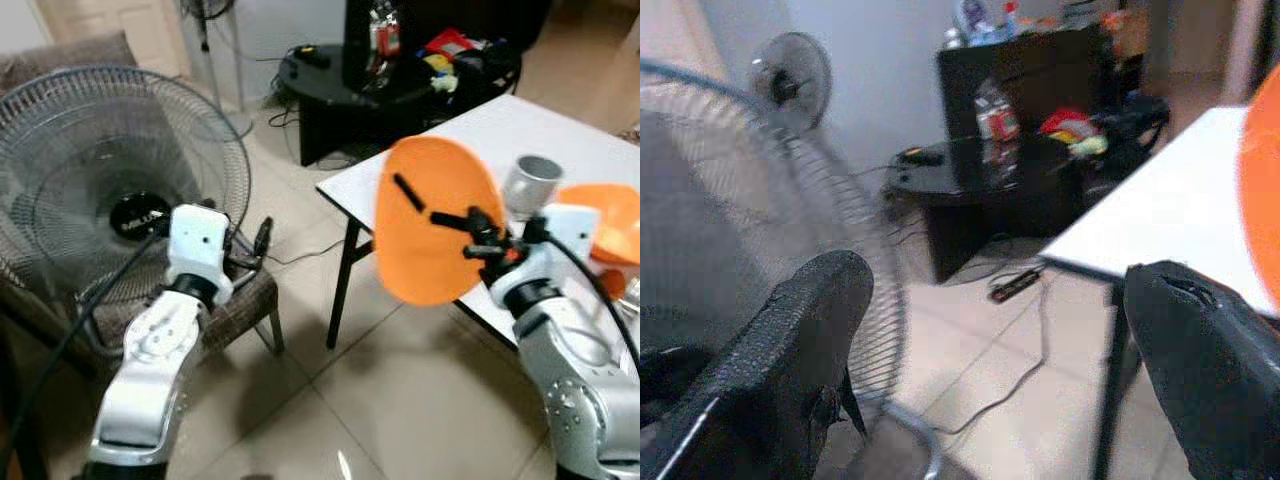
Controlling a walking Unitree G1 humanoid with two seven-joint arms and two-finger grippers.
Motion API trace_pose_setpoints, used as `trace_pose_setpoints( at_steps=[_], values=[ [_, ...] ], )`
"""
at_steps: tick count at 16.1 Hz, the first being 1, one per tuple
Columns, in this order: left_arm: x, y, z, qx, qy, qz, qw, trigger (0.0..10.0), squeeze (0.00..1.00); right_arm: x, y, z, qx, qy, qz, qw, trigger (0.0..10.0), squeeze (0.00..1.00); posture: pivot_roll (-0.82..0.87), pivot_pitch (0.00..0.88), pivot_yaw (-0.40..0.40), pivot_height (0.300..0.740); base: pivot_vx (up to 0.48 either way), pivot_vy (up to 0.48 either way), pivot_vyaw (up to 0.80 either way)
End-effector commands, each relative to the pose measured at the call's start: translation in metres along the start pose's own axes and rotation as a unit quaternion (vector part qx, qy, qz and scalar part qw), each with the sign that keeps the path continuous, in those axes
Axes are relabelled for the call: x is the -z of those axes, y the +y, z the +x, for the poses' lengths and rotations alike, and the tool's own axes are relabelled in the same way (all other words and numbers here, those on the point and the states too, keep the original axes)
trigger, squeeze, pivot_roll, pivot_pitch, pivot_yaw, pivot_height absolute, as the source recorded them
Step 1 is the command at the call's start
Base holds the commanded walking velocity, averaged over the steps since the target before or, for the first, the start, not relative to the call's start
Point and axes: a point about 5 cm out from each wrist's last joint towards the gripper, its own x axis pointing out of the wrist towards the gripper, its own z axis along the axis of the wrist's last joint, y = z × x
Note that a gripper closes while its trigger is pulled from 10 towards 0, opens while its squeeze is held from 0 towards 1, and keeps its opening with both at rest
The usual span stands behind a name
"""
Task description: Setting the table
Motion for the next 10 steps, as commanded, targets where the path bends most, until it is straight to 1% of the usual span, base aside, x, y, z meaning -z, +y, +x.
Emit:
trace_pose_setpoints(
  at_steps=[1,7,10],
  values=[
    [-0.0001,0.0039,-0.0012,-0.005,0.003,0.003,1.0,10.0,0.0,-0.0088,0.011,0.0011,-0.026,-0.029,0.005,0.999,10.0,0.0,0.12,0.0,0.007,0.74,0.262,0.0,0.0],
    [-0.001,0.0041,0.0005,0.004,0.002,0.003,1.0,10.0,0.0,-0.0079,0.0112,-0.0009,-0.023,-0.032,0.013,0.999,10.0,0.0,0.11,0.0,0.019,0.74,0.271,0.0,0.0],
    [-0.0014,0.0041,0.0013,0.005,0.002,0.004,1.0,10.0,0.0,-0.0077,0.013,-0.0016,-0.03,-0.031,0.02,0.999,10.0,0.0,0.11,0.0,0.025,0.74,0.292,0.0,-0.8]
  ],
)
